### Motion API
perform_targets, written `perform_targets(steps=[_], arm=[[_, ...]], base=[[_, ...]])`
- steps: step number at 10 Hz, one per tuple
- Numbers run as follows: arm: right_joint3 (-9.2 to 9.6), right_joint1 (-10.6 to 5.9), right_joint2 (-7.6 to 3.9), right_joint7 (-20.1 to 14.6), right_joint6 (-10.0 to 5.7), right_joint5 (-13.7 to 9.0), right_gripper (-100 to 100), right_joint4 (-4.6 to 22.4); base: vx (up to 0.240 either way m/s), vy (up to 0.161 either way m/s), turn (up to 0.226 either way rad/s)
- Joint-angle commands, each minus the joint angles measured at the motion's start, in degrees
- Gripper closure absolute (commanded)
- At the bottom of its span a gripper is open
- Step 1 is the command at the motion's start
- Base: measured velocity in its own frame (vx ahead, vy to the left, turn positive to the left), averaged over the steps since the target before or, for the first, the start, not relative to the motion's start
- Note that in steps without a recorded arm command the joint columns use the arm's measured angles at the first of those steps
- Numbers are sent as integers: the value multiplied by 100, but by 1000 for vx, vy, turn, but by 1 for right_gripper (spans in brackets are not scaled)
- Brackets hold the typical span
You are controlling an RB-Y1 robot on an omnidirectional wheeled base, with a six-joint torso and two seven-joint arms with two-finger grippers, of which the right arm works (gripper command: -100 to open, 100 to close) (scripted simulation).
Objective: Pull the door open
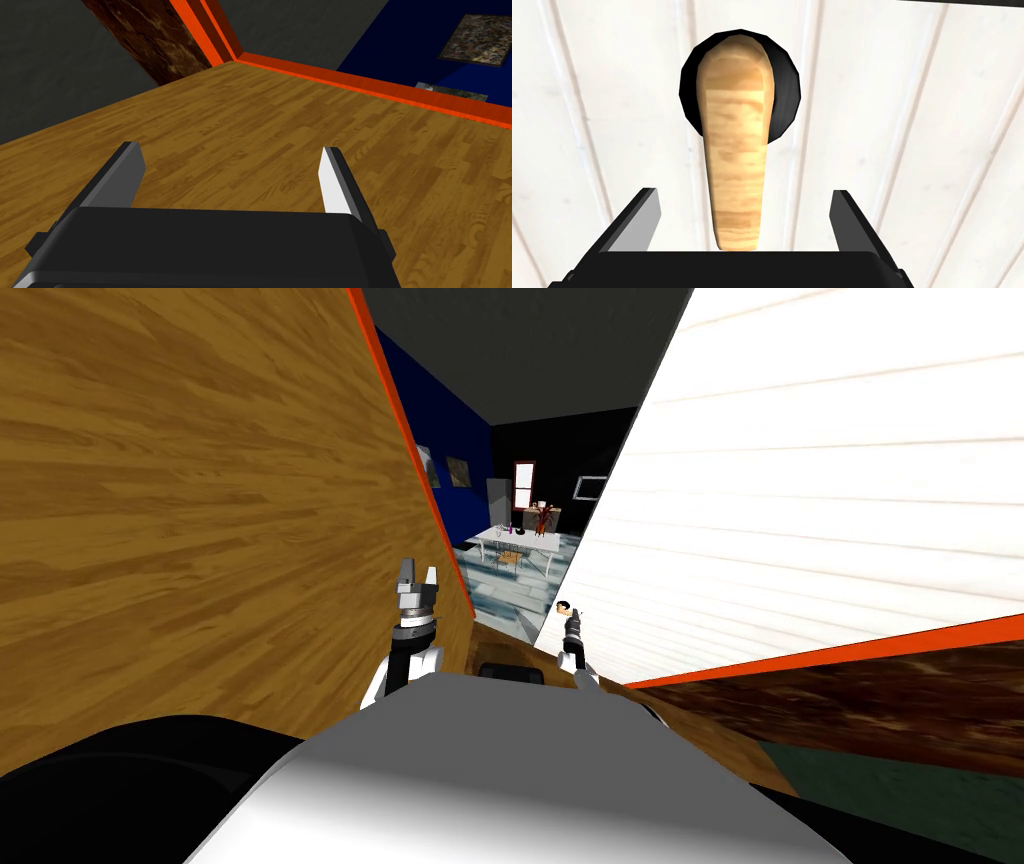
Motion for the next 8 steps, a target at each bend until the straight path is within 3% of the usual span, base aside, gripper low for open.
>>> perform_targets(steps=[1,2,3,8], arm=[[-5,-8,13,-20,-13,4,-100,33],[-2,-14,3,-18,-19,2,-100,44],[-2,-14,3,-18,-19,2,100,44],[-2,-14,3,-18,-19,2,100,44]], base=[[208,8,-14],[92,5,0],[-13,-1,2],[-18,0,2]])
